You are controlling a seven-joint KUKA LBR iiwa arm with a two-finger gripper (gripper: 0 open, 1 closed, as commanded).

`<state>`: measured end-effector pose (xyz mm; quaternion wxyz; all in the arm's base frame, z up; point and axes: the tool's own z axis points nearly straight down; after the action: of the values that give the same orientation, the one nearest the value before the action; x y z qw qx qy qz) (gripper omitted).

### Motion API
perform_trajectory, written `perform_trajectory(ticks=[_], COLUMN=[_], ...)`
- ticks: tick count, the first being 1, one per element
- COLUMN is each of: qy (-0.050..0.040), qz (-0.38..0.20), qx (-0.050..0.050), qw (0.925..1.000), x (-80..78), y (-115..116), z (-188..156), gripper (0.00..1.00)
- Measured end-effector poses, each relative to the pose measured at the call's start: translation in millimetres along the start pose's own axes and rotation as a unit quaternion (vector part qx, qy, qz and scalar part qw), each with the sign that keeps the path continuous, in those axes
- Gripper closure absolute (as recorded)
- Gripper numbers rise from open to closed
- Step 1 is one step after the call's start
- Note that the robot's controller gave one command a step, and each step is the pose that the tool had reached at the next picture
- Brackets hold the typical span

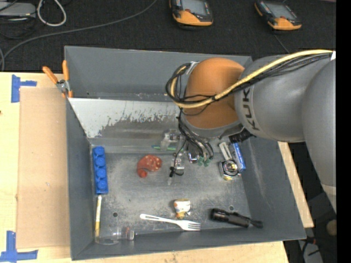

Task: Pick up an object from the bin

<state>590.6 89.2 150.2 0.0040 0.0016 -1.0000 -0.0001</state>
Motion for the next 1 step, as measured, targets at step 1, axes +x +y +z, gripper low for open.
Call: perform_trajectory(ticks=[1], qy=[-0.0033], qz=[0.001], qx=[0.000], qw=[1.0000], x=[-1.3], y=[-0.4], z=[-4.8], gripper=[0.00])
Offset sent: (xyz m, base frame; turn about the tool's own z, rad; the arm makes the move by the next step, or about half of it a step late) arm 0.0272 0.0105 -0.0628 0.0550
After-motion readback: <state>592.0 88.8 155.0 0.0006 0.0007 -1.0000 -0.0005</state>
